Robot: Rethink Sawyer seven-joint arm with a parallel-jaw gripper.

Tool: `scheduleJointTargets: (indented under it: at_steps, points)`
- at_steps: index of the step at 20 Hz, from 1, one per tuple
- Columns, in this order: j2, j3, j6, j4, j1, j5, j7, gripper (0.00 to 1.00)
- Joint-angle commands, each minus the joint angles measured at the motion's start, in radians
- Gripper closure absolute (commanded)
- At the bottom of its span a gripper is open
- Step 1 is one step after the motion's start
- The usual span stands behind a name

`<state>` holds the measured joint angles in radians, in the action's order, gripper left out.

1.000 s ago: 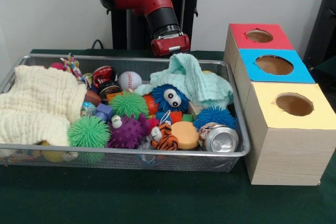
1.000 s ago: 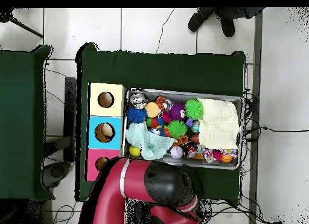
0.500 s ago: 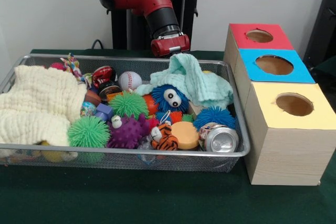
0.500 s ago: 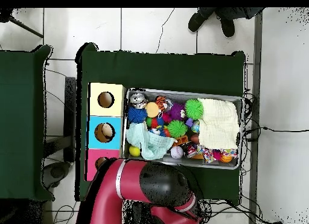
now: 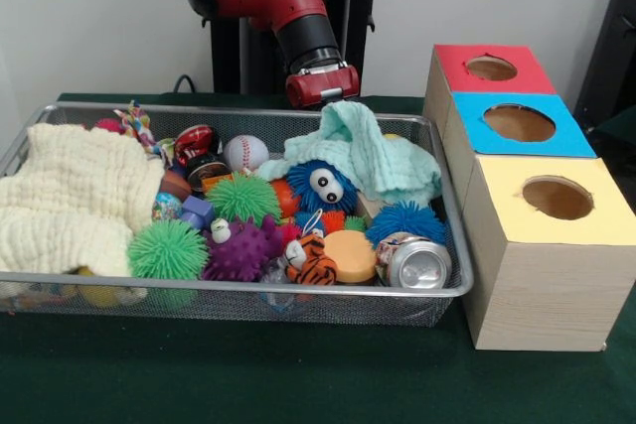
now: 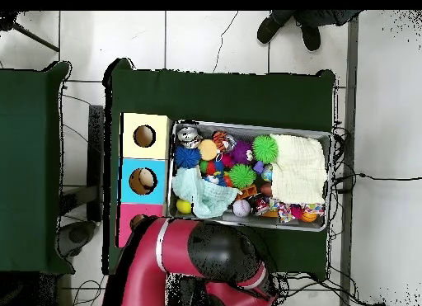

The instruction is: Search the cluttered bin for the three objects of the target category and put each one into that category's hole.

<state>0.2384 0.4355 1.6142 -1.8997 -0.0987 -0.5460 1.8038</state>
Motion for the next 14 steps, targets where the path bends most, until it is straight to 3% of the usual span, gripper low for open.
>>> scheduleJointTargets:
  at_steps: [1, 8, 14]
  points:
    - [0.144, -0.156, -0.318, 0.277, -0.019, 0.236, 0.097, 0.00]
    - [0.216, -0.169, -0.319, 0.400, -0.018, 0.300, 0.067, 0.00]
    - [0.194, -0.160, -0.369, 0.385, 0.001, 0.298, 0.090, 0.00]
